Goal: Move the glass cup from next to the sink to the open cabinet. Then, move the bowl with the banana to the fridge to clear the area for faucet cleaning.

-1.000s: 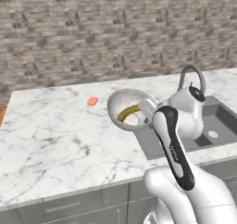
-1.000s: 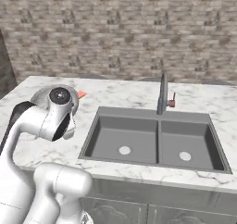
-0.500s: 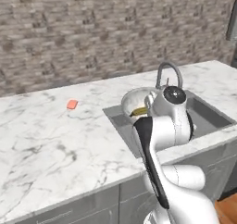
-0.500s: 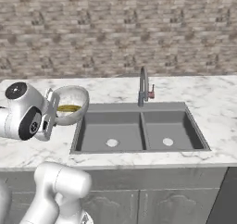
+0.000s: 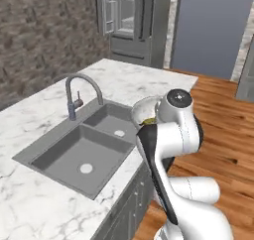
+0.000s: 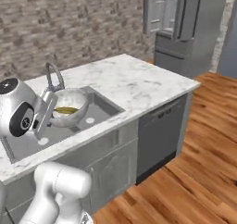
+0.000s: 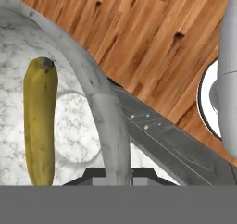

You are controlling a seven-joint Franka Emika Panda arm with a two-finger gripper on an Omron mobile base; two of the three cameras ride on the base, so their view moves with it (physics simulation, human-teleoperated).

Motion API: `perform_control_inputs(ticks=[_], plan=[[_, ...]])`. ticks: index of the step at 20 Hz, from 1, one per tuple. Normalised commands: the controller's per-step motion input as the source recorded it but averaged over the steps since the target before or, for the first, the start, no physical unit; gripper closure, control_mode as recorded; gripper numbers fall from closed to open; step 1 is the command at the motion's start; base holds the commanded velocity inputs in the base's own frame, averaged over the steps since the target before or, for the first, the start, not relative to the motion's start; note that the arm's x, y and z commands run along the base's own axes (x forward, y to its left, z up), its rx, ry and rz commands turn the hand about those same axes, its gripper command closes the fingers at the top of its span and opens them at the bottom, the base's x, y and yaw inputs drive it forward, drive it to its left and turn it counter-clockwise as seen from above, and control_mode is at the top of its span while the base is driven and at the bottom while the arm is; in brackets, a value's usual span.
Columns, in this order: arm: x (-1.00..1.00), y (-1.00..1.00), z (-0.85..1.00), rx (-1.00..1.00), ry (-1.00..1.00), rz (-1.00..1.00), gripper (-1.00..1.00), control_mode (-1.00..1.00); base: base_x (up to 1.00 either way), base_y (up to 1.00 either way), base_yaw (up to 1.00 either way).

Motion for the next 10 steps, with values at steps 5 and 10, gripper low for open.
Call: perform_control_inputs(ticks=[5, 10], plan=[[0.0, 0.0, 0.0, 0.0, 0.0, 0.0, 1.0, 1.0, -0.01, -0.25, -0.96], [0.0, 0.0, 0.0, 0.0, 0.0, 0.0, 1.0, 1.0, 0.0, -0.52, -0.91]])
